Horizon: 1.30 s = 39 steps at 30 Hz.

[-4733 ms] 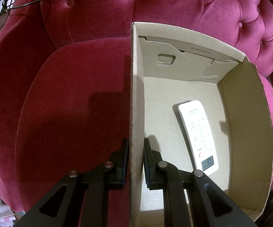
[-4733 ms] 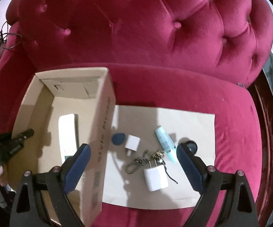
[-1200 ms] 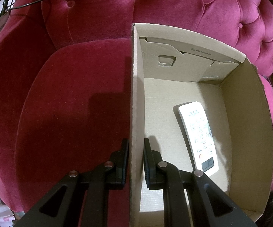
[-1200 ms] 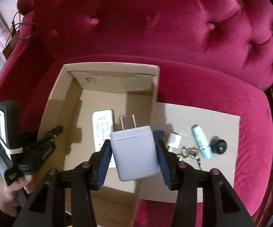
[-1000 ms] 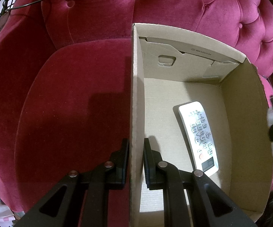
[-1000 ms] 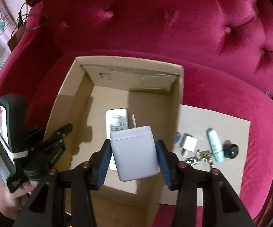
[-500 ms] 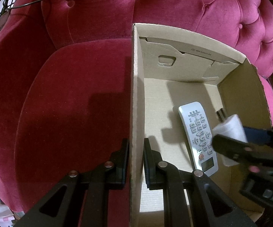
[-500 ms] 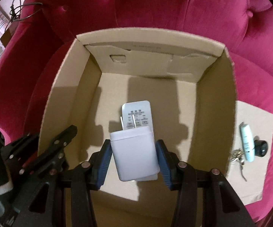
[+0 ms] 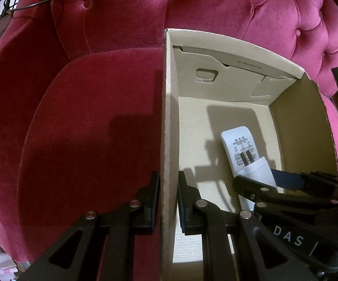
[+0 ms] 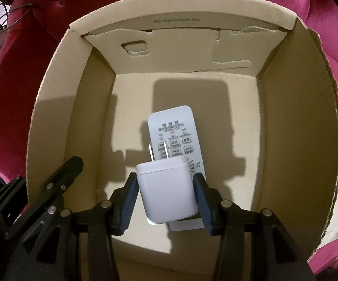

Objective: Organize rigid objects
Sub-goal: 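Carry the charger plug into the box and release it beside the remote, then move the right gripper back over the black round cap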

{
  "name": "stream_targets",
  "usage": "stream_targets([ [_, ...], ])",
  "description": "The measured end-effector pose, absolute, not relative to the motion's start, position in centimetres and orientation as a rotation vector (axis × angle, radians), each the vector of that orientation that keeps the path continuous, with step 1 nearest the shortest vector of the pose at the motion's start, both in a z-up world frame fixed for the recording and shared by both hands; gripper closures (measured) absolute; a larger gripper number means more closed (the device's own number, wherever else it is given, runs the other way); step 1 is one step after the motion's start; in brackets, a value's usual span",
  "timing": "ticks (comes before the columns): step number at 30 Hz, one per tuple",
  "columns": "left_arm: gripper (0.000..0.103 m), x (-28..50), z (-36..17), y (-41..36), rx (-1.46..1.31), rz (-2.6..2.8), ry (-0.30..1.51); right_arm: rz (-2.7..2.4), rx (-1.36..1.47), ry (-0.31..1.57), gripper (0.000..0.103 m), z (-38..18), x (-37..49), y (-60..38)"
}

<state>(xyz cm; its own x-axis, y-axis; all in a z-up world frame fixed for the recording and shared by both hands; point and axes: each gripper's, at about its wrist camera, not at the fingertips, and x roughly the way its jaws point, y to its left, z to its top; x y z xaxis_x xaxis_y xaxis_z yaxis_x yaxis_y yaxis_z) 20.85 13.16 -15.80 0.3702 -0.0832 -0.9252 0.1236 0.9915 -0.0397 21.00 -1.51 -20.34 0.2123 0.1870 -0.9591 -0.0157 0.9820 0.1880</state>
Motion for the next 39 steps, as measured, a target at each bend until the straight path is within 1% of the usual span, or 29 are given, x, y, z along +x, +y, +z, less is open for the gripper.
stream_targets([
  [18,0.088,20.8,-15.8,12.9,0.046,-0.127,1.183,0.156,0.103,1.264,0.051,-16.9,20.6,-1.6],
  [29,0.088,20.7,-15.9,12.7,0.049,-0.122,1.182,0.166,0.052,1.197,0.051,-12.2,18.6,-2.8],
  [39,0.088,20.7,-15.9,12.8,0.049,-0.122,1.182,0.121,0.052,1.127,0.051,-7.9,17.3,-6.5],
])
